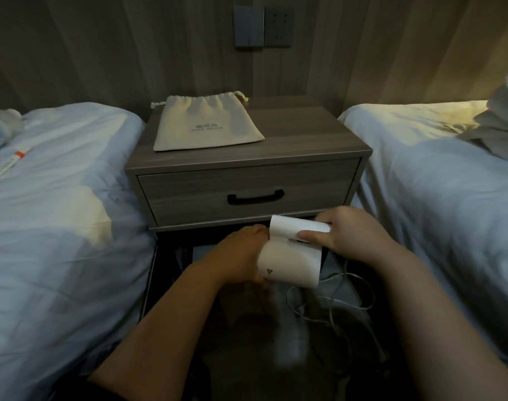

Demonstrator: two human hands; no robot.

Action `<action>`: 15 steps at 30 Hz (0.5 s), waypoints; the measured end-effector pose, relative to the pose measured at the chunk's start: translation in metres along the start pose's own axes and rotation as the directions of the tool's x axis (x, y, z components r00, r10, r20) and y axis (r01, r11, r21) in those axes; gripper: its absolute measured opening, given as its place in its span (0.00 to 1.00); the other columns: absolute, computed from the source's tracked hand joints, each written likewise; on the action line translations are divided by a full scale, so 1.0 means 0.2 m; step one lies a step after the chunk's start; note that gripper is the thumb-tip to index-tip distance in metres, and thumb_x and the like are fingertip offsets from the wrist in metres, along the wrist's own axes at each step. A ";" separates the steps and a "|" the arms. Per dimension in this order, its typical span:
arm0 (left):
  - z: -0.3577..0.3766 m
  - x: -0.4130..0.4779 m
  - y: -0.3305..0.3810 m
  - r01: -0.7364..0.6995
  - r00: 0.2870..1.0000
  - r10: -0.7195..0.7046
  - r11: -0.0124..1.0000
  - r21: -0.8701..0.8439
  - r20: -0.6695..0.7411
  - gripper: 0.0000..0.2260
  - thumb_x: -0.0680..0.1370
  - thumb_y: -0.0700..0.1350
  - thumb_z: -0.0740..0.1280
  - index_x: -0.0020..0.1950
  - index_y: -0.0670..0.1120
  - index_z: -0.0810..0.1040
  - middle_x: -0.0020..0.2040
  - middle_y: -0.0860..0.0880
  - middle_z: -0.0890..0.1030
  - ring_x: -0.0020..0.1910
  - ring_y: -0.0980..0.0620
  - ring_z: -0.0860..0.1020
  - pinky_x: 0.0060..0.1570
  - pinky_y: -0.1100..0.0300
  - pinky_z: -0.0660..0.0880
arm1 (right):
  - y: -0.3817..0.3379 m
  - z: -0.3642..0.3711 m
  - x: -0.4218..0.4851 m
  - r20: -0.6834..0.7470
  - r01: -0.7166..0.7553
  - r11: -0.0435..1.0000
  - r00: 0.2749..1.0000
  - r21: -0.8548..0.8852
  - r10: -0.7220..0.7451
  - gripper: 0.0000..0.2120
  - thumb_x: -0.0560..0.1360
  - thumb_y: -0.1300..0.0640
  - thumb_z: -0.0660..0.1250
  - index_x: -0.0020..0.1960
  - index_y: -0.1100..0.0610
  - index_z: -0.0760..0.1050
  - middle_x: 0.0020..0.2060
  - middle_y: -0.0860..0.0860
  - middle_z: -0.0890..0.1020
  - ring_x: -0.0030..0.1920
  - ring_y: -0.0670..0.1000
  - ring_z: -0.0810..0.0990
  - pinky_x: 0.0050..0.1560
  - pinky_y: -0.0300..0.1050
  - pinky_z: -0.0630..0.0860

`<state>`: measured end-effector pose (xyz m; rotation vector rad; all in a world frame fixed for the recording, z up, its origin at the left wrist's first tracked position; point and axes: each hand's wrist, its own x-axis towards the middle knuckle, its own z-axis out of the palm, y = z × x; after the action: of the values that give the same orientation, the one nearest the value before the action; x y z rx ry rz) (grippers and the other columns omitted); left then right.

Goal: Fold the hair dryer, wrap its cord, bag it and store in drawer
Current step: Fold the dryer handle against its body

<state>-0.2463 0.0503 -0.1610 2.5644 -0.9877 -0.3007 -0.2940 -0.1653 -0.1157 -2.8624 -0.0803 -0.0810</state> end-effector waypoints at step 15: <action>-0.10 -0.03 -0.04 0.002 0.996 -0.027 0.963 -0.270 -0.089 0.32 0.62 0.52 0.78 0.64 0.53 0.71 0.58 0.54 0.77 0.55 0.56 0.76 0.54 0.59 0.76 | 0.05 -0.02 0.01 -0.345 -0.041 0.929 0.922 0.368 0.177 0.16 0.77 0.46 0.61 0.56 0.56 0.78 0.49 0.53 0.80 0.50 0.53 0.78 0.45 0.37 0.71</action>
<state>-0.2403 0.0652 -0.1462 2.3171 -0.8320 -0.2959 -0.2909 -0.1758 -0.1145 -2.4343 0.1319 -0.5303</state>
